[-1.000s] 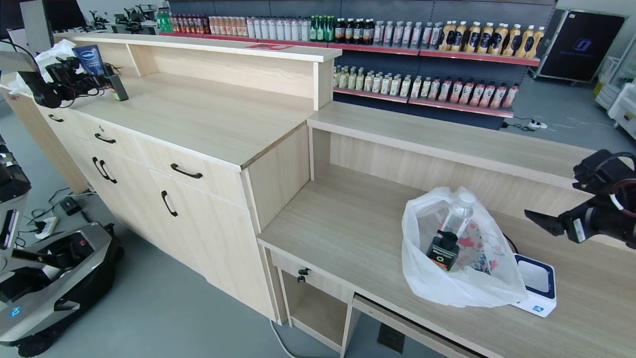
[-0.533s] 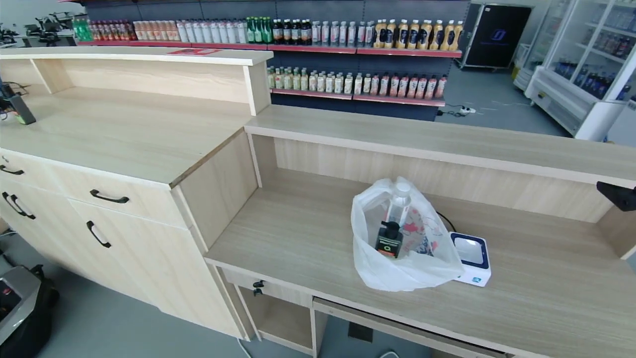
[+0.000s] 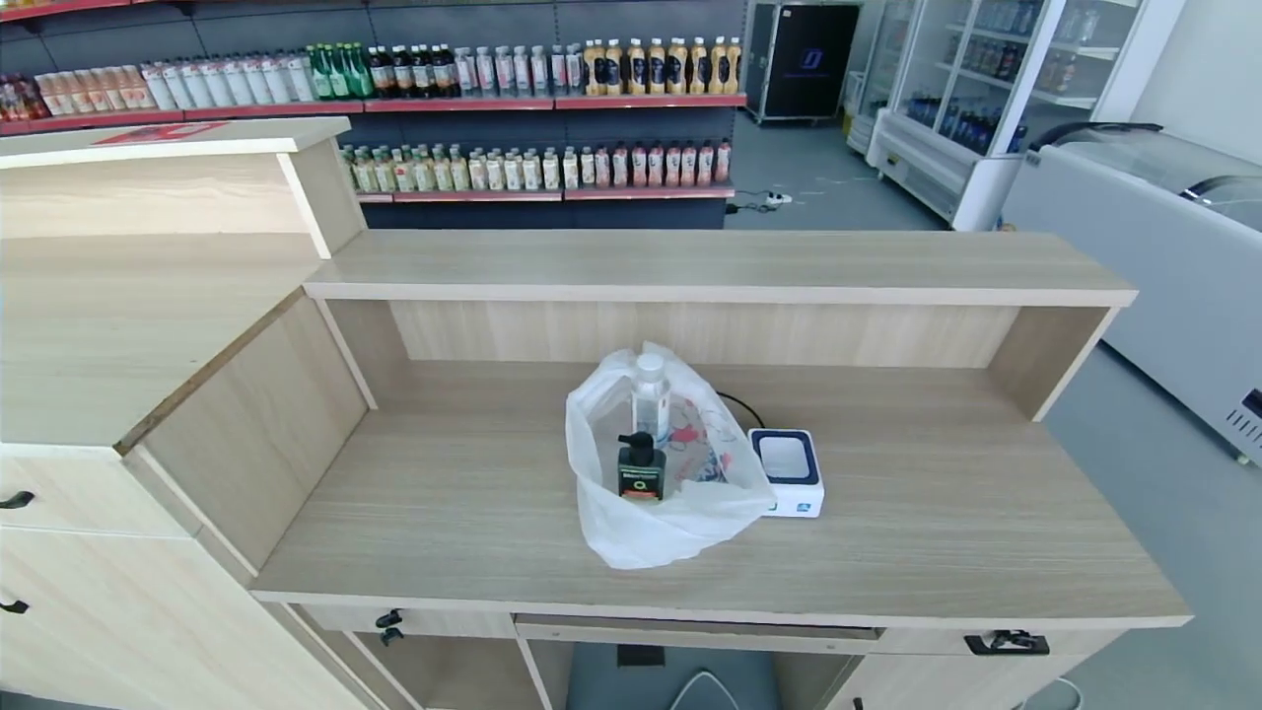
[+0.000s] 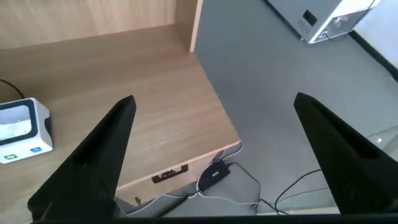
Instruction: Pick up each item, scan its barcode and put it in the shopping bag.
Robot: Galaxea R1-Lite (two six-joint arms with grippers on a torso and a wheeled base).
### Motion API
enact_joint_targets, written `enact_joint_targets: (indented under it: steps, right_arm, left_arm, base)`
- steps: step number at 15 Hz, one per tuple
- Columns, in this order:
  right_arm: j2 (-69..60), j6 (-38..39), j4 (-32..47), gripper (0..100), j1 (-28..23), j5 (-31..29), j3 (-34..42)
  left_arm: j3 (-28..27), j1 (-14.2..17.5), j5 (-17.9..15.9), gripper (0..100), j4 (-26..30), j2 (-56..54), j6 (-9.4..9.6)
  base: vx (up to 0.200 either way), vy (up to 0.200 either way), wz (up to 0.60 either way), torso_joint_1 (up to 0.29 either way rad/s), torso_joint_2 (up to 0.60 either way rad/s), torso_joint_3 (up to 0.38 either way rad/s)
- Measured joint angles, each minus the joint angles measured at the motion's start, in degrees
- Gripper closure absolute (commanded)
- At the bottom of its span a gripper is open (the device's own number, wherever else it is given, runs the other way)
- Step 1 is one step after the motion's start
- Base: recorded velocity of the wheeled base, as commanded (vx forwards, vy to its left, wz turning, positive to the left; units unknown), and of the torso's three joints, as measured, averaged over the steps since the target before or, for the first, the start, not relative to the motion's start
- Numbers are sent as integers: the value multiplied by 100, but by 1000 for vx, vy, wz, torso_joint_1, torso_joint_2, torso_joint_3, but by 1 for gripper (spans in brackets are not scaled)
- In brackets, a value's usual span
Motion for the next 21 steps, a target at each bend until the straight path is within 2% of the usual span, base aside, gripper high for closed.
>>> enact_joint_targets:
  steps: [5,8,10,14,21]
  right_arm:
    - [-2266,224,-37,0,130,65,2125]
    - [-3707,399,299,0,425,126,2903]
    - [-4450,475,936,0,696,139,3120]
    - [-4997,508,976,0,883,139,3202]
    - [-5127,522,978,0,963,137,3207]
  left_arm:
    - [0,-6,1,0,4,0,2]
    - [0,-4,0,0,4,0,0]
    - [0,-1,0,0,4,0,2]
    - [0,-6,0,0,4,0,2]
    - [-2,-1,0,0,4,0,0]
  base:
    - [0,0,0,0,0,0]
    - [0,0,0,0,0,0]
    - [0,0,0,0,0,0]
    - [0,0,0,0,0,0]
    - [0,0,0,0,0,0]
